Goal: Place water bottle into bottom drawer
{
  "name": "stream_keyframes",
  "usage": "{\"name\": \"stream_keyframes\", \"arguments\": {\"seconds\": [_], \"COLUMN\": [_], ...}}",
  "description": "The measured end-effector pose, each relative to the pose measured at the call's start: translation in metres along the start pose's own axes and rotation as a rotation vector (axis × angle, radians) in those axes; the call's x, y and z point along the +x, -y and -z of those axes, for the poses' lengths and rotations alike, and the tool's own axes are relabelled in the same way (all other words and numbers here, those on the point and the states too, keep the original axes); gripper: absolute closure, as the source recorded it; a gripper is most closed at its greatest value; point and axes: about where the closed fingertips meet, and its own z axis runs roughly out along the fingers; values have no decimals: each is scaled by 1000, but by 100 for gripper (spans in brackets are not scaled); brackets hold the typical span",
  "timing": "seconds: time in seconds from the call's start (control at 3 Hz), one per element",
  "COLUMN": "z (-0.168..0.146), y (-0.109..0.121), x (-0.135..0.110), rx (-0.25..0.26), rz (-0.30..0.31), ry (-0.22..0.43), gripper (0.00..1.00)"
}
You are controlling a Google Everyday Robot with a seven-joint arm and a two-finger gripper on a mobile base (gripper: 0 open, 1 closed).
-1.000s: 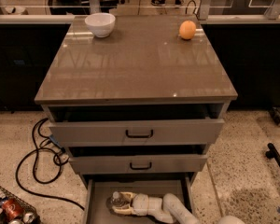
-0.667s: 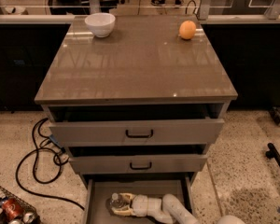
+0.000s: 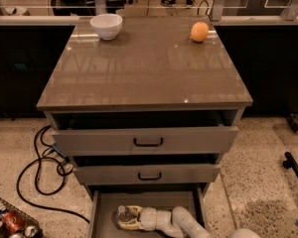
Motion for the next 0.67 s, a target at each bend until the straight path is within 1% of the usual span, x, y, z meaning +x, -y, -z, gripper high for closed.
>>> {"name": "stream_keyframes", "arguments": {"seconds": [0.67], "z": [-4], "y": [-3], "x": [0], "rx": [-6], "rz": [-3], "ry": [4], "gripper": [12]}}
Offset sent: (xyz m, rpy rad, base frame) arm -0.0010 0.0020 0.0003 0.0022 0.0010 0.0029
